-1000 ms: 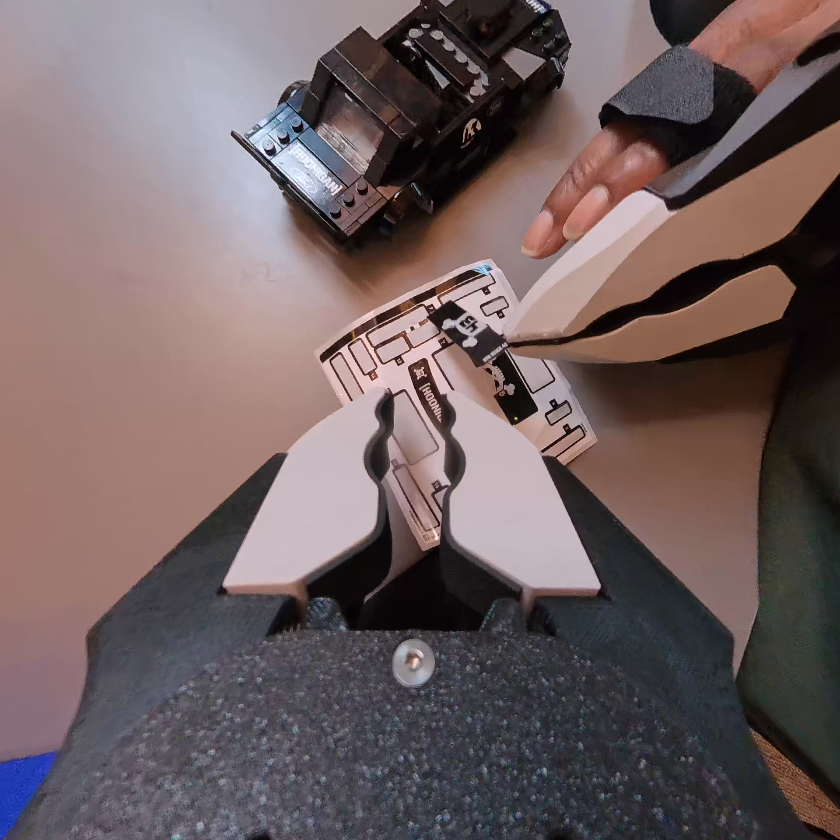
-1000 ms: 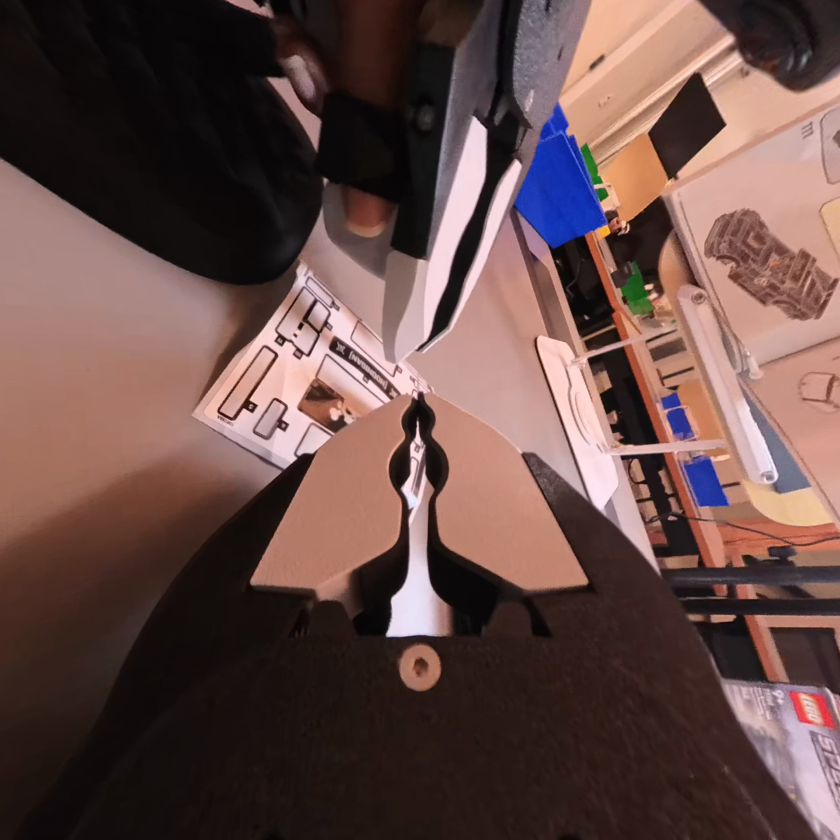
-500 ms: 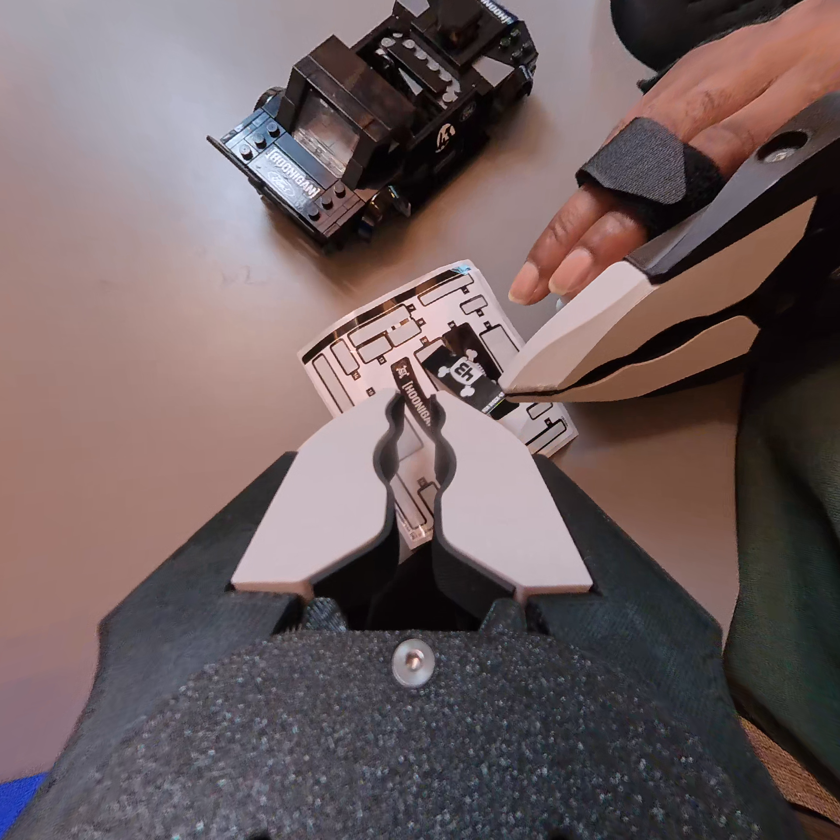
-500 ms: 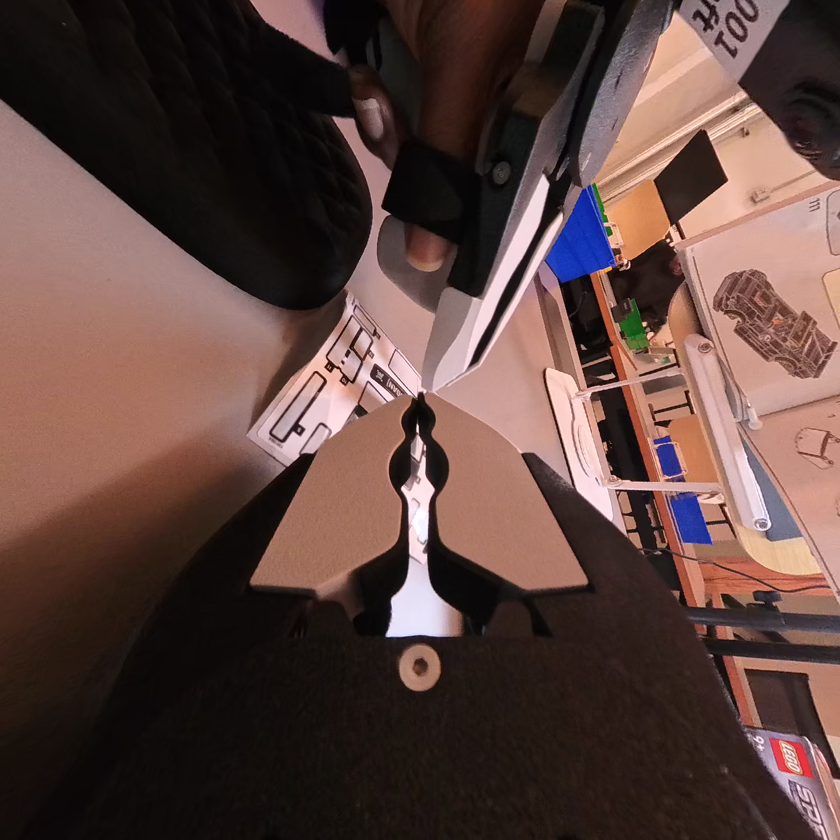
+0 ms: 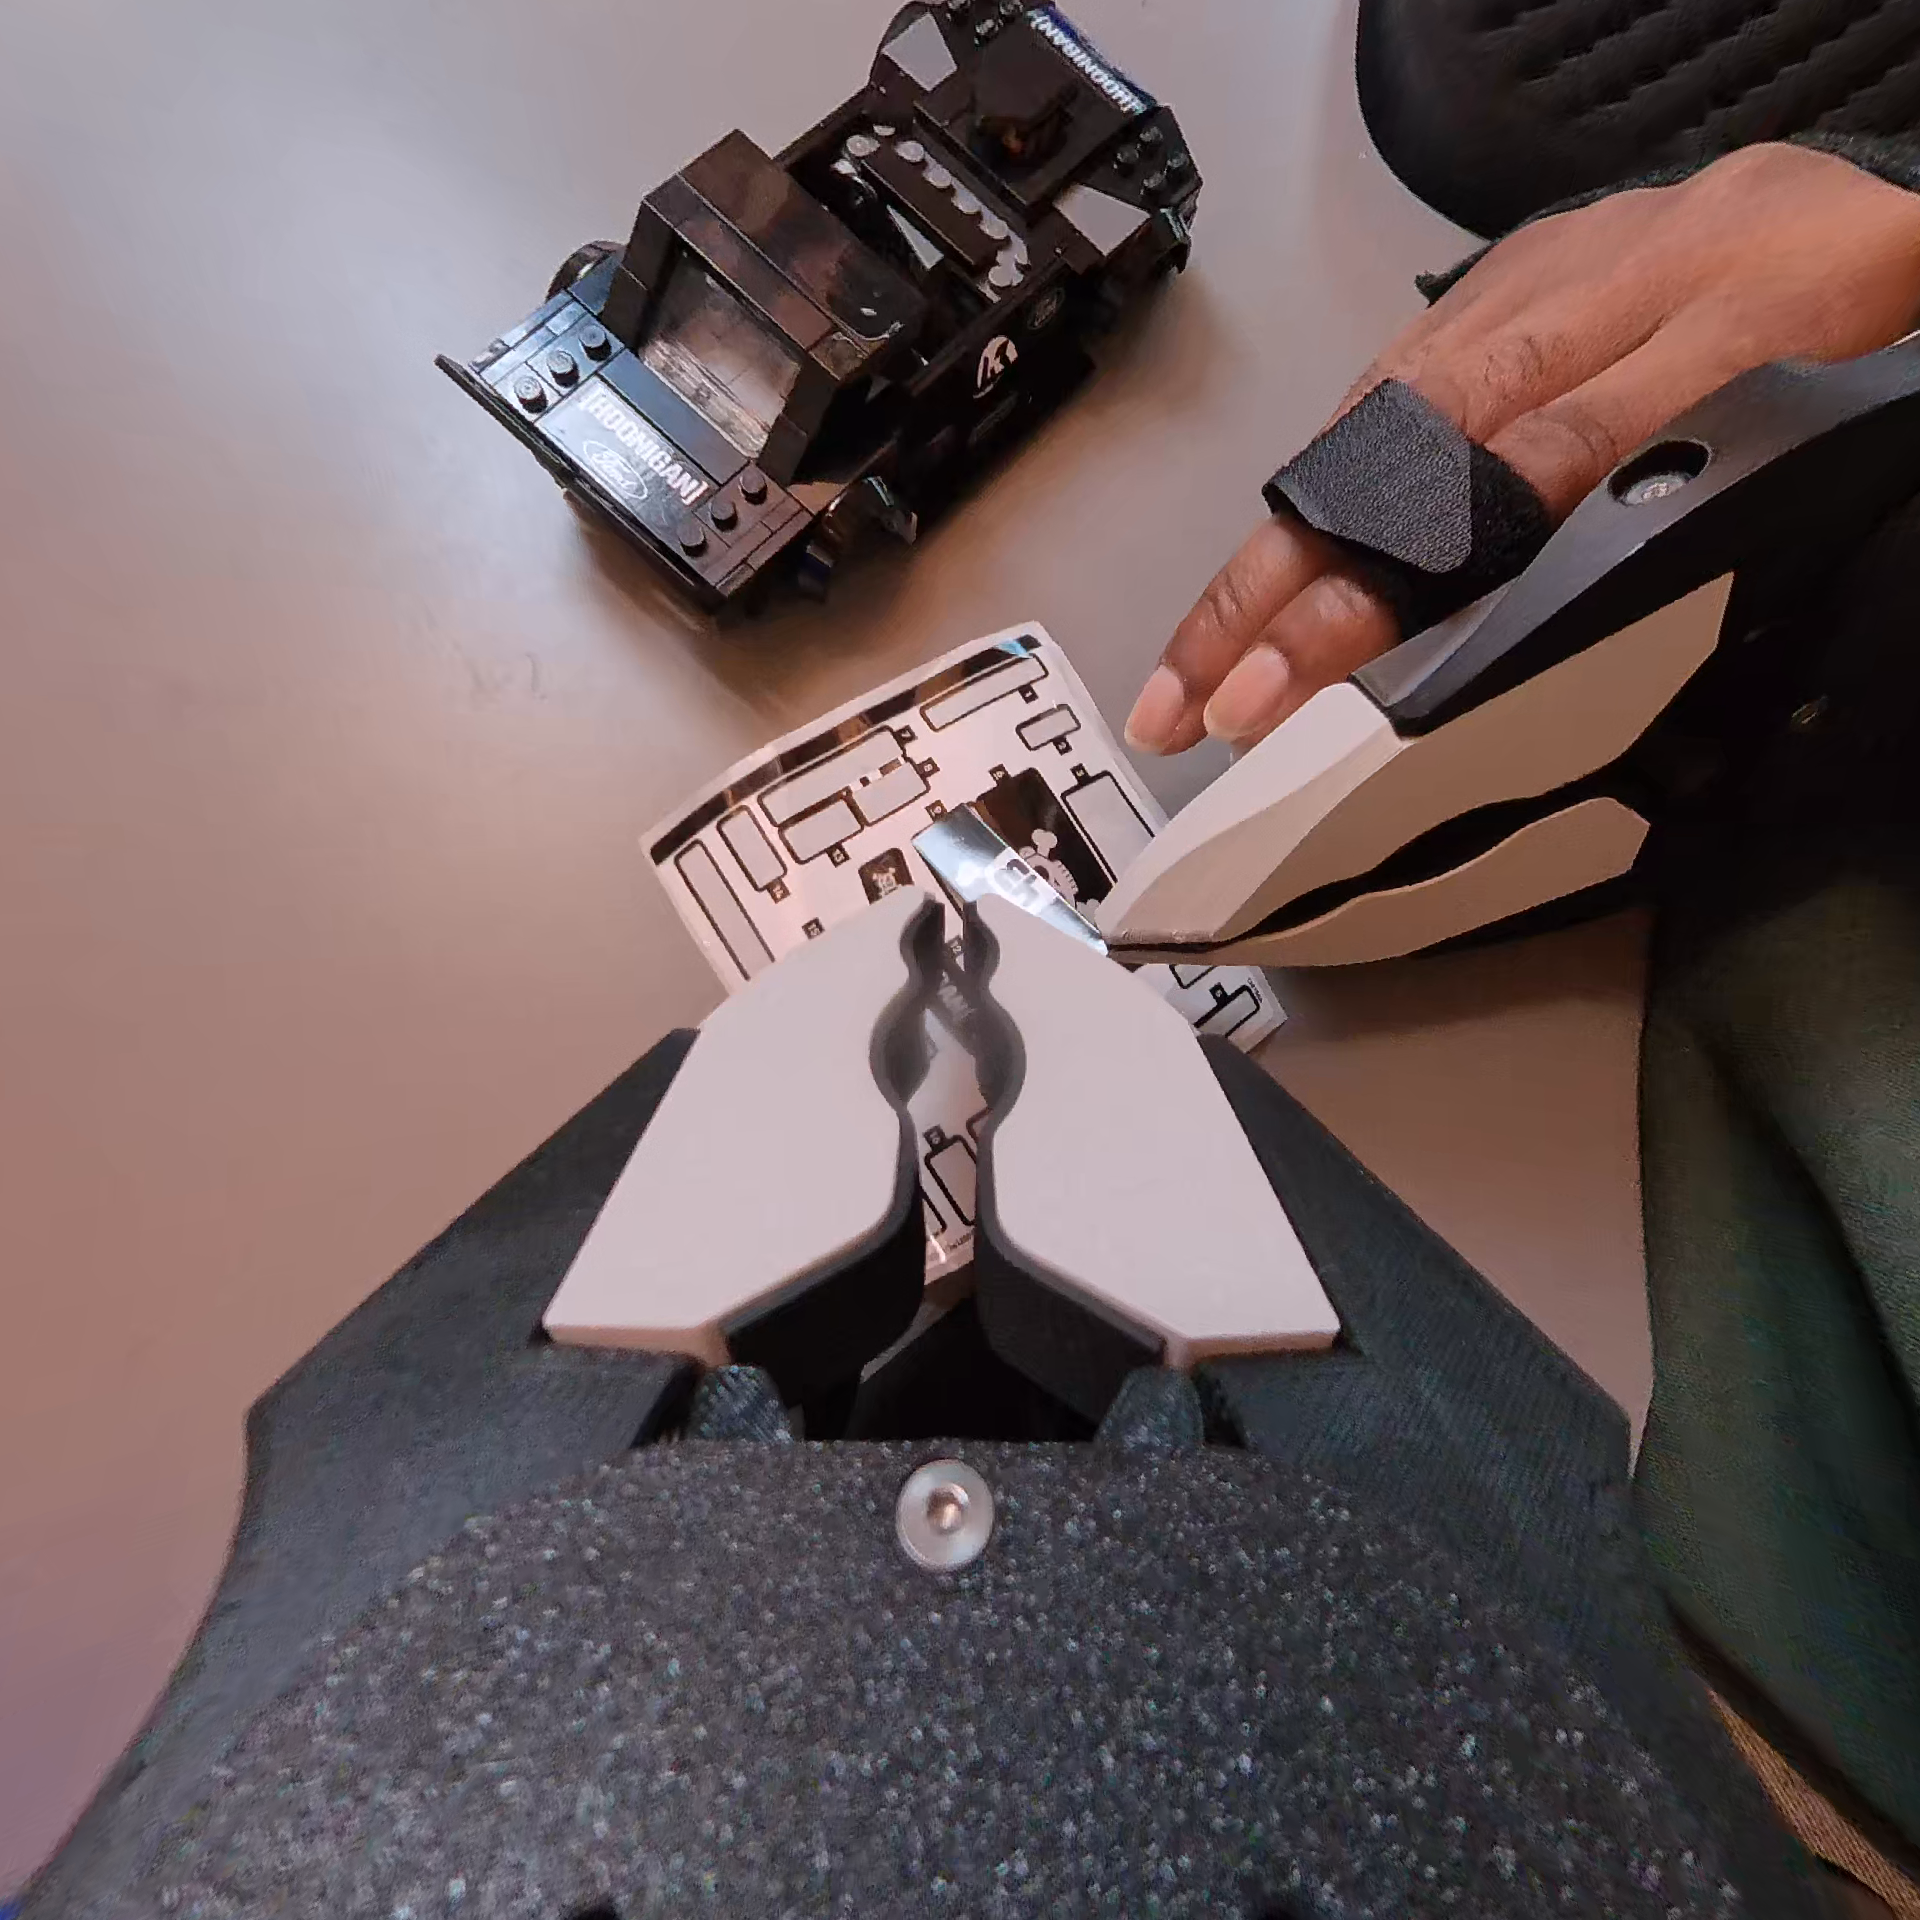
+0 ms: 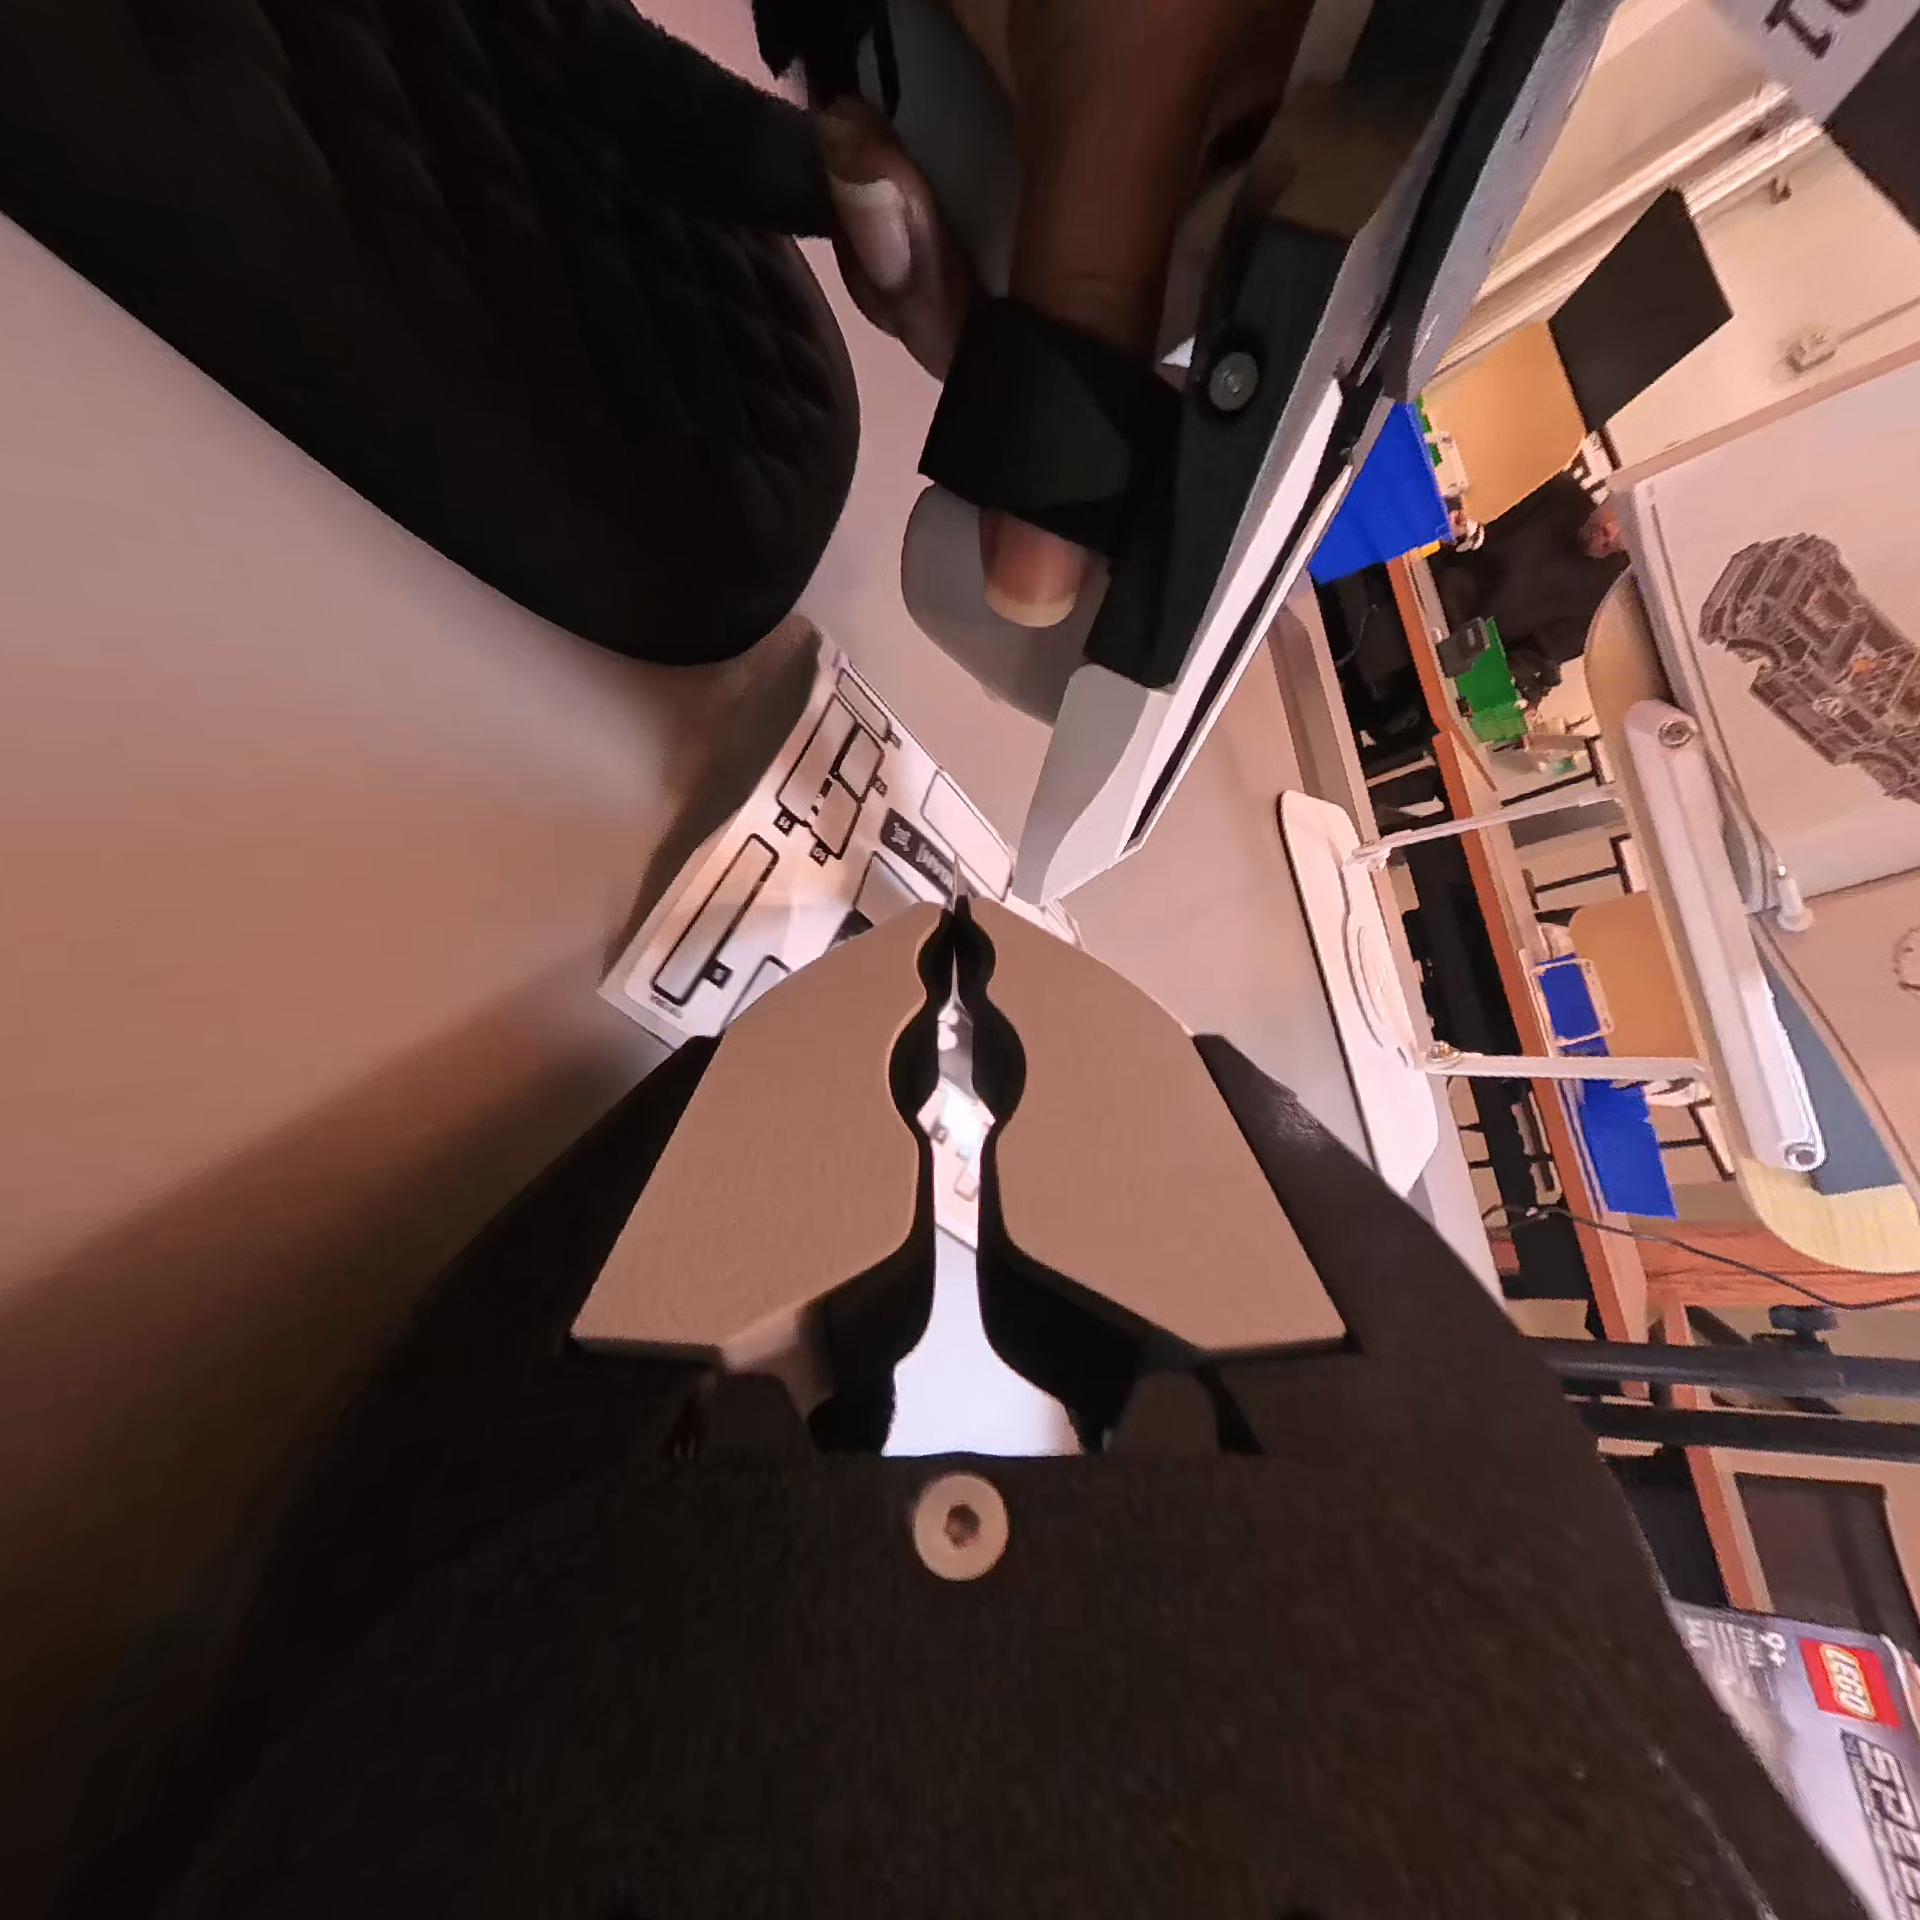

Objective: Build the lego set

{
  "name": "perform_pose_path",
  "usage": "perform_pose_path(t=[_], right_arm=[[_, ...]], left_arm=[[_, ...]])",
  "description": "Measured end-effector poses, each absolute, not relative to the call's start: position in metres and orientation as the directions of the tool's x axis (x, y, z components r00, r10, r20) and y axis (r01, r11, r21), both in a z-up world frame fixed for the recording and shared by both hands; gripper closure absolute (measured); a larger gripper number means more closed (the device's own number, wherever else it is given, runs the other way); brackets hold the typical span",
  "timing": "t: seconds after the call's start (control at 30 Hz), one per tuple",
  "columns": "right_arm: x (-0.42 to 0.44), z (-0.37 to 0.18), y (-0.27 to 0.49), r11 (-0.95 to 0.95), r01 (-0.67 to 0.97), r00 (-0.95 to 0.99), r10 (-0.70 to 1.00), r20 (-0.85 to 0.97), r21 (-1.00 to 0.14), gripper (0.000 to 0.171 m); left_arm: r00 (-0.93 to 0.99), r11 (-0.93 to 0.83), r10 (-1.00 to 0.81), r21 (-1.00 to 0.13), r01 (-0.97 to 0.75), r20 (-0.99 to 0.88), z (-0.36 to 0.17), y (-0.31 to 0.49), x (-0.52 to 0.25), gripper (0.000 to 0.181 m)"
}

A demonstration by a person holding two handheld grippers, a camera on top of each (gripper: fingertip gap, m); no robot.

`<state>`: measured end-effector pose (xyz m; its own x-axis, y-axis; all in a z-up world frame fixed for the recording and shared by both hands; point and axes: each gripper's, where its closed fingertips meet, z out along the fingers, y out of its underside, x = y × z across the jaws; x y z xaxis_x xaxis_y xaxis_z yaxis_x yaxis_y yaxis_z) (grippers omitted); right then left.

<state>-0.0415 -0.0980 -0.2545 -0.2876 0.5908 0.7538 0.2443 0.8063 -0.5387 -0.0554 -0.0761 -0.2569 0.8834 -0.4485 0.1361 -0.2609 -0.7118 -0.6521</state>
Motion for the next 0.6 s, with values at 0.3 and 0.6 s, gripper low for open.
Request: perform_pose_path(t=[0.3, 0.6], right_arm=[[-0.041, -0.258, -0.1, 0.785, 0.265, -0.297, 0.619, 0.727, -0.56, 0.171], [-0.041, -0.262, -0.102, 0.769, 0.282, -0.31, 0.639, 0.704, -0.574, 0.171]], left_arm=[[0.871, -0.724, -0.469, -0.627, -0.287, 0.143, -0.261, -0.073, -0.052, 0.181], [0.852, -0.741, -0.501, -0.586, -0.329, 0.154, -0.27, -0.074, -0.045, 0.181]])
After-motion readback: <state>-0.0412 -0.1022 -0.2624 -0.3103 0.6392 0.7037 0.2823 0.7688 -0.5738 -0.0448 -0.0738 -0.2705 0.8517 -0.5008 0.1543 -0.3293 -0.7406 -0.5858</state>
